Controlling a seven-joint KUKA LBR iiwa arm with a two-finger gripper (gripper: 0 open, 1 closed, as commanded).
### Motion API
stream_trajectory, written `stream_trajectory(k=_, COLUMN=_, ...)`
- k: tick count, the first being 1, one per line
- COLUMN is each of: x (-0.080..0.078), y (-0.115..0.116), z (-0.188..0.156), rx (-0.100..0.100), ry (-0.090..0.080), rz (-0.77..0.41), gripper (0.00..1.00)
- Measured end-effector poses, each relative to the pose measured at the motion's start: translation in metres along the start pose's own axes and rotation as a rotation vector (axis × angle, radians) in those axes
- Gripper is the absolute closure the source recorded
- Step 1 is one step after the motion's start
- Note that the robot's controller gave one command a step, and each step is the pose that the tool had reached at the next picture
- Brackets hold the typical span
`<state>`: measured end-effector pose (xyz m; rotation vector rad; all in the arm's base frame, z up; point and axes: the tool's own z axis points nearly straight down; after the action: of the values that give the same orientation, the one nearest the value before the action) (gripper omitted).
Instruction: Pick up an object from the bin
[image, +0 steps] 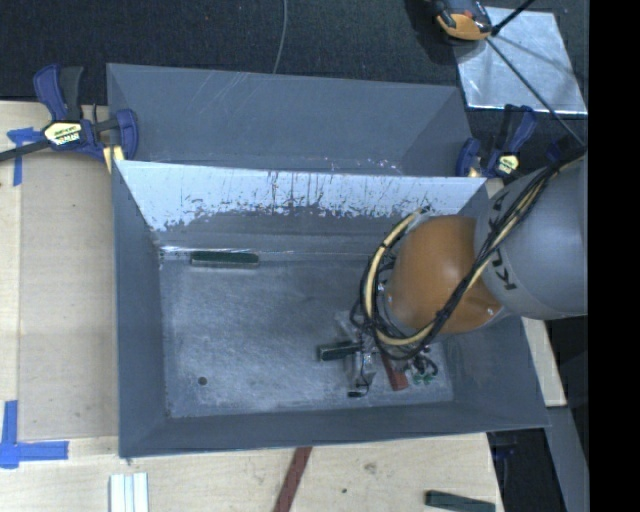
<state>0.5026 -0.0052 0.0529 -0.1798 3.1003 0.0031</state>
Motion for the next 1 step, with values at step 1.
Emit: stream_trajectory(k=1, x=0.0005, y=0.0002, z=-0.0021, rx=0.000, ry=0.000, rz=0.005, gripper=1.00)
